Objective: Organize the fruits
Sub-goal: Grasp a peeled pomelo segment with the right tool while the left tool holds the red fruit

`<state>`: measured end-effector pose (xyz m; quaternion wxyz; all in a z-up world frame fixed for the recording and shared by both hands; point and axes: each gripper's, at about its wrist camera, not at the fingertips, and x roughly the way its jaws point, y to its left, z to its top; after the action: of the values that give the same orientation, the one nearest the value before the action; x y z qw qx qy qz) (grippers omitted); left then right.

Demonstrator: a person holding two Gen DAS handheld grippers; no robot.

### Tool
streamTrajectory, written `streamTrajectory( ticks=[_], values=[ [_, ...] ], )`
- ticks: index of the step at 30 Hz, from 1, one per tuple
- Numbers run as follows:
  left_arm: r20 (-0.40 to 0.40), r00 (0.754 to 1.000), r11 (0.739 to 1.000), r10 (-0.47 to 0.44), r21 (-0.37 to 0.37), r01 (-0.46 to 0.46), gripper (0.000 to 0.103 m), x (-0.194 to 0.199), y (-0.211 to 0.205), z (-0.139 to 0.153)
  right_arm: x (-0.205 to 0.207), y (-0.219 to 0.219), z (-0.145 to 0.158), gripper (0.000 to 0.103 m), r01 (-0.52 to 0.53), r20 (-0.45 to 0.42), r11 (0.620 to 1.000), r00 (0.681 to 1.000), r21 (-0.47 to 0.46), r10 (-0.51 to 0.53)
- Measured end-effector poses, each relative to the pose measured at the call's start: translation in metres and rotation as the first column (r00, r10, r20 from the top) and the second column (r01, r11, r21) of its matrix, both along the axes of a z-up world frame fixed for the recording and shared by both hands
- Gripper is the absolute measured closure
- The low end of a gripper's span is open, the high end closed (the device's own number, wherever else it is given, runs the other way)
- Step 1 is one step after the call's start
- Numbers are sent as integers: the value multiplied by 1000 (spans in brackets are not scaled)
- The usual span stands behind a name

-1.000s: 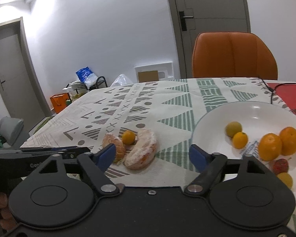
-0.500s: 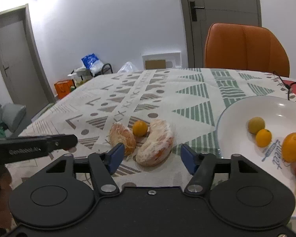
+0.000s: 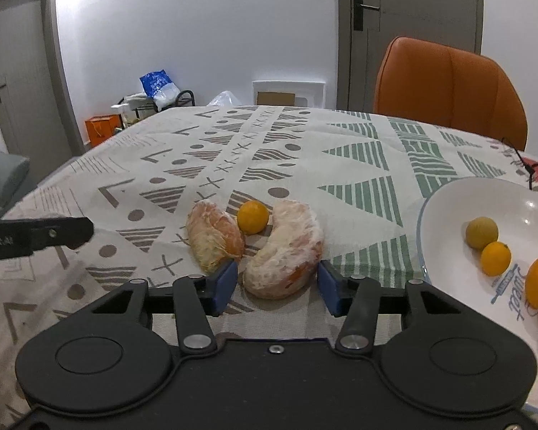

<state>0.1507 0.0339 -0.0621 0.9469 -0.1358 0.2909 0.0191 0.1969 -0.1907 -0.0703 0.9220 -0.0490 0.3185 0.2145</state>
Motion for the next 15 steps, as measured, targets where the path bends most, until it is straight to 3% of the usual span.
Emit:
streamTrajectory(
  ticks=[5,15],
  values=[
    [3,1000,1000,5,-6,-5,82,-2,3,0,-2,5,0,58,4,25,999,1000,-39,-3],
    [11,1000,1000,-5,-10,5,82,-7,0,2,-11,-7,3,62,6,5,1000,1000,-17,-6]
  ],
)
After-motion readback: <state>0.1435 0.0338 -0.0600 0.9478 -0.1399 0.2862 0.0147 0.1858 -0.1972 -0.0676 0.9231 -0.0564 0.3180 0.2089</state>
